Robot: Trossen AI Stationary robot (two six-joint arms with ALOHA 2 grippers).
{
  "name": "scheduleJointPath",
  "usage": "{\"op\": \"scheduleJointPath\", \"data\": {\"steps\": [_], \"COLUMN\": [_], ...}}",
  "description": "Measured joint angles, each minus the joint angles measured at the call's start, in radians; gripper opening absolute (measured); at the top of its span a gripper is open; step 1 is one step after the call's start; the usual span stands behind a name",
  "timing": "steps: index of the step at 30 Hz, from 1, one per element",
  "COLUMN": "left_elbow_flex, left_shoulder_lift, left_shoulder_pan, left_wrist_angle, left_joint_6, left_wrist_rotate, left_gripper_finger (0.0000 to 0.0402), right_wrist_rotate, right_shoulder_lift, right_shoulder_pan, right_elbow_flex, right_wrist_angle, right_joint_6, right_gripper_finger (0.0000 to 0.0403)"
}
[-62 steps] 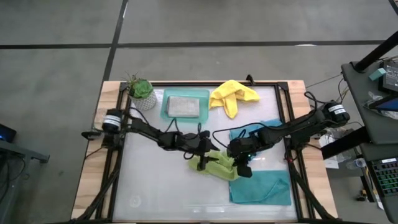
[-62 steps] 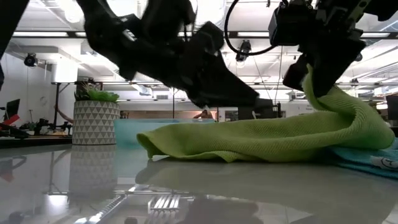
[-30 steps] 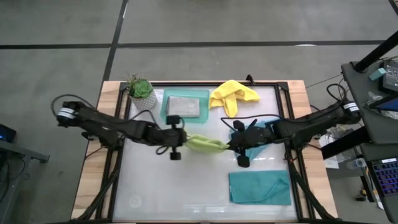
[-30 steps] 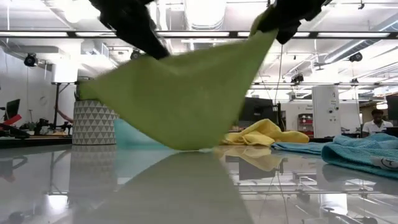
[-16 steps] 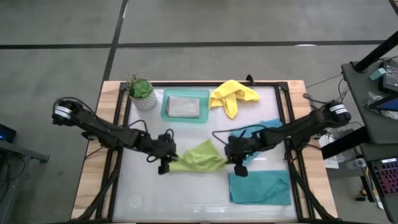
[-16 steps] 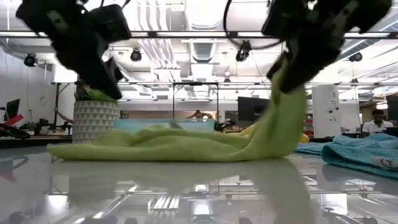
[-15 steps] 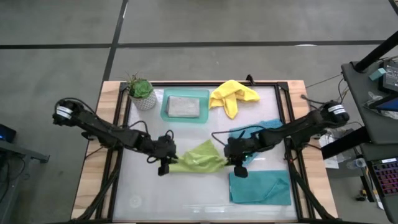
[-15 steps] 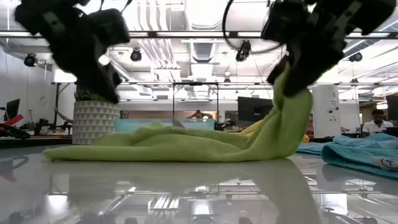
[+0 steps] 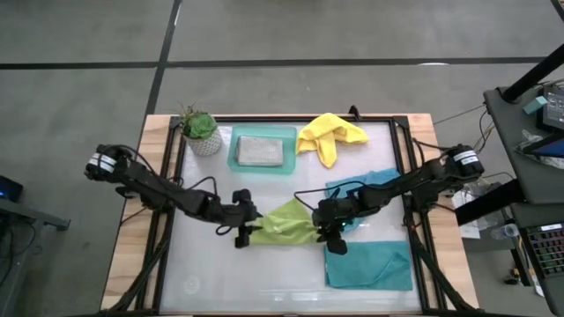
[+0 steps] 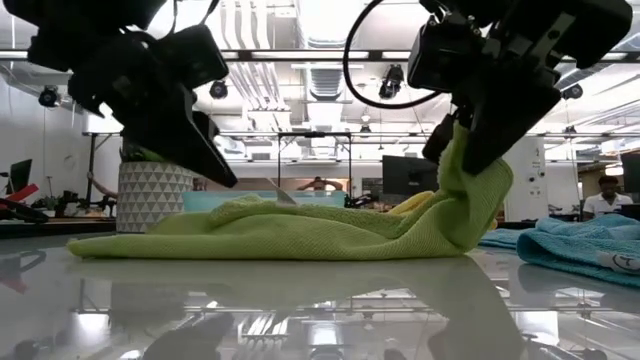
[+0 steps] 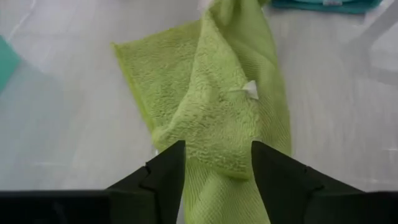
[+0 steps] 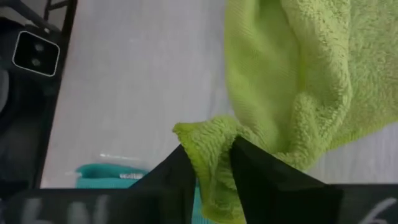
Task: Fold microfiber towels
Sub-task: Fold the green microfiber towel
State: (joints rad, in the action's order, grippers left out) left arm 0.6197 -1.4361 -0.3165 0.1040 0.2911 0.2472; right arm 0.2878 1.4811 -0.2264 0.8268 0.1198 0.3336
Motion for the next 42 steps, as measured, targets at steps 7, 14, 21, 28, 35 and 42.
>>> {"op": "scheduleJointPath", "data": {"steps": [7,14,21,28,35,42], "left_elbow_flex": [0.007,0.014,0.016,0.016,0.015,0.026], "left_shoulder_lift": [-0.124,-0.191,-0.143,-0.108,-0.105,-0.091], "left_shoulder_pan": [-0.057,-0.074,-0.073,-0.071,-0.069,-0.069], "left_wrist_angle": [0.203,0.193,0.143,0.065,0.062,0.072], "left_joint_6": [-0.269,-0.185,-0.193,-0.192,-0.196,-0.195], "left_wrist_rotate": [0.053,0.159,0.173,0.173,0.174,0.123], "left_gripper_finger": [0.0185,0.0185,0.0166,0.0049,0.0002,0.0006], "right_wrist_rotate": [-0.036,-0.037,-0.038,-0.053,-0.054,-0.055], "right_shoulder_lift": [0.007,0.007,0.006,0.006,0.005,0.003], "right_shoulder_pan": [0.000,0.000,0.000,0.000,0.000,0.006], "right_elbow_flex": [0.000,0.000,0.000,0.000,0.000,0.000], "right_wrist_angle": [-0.005,-0.006,0.005,0.005,0.006,0.004], "right_joint_6": [-0.004,0.006,0.007,0.007,0.006,0.004], "right_gripper_finger": [0.0113,0.0113,0.0095,0.0054,0.0019,0.0018]}}
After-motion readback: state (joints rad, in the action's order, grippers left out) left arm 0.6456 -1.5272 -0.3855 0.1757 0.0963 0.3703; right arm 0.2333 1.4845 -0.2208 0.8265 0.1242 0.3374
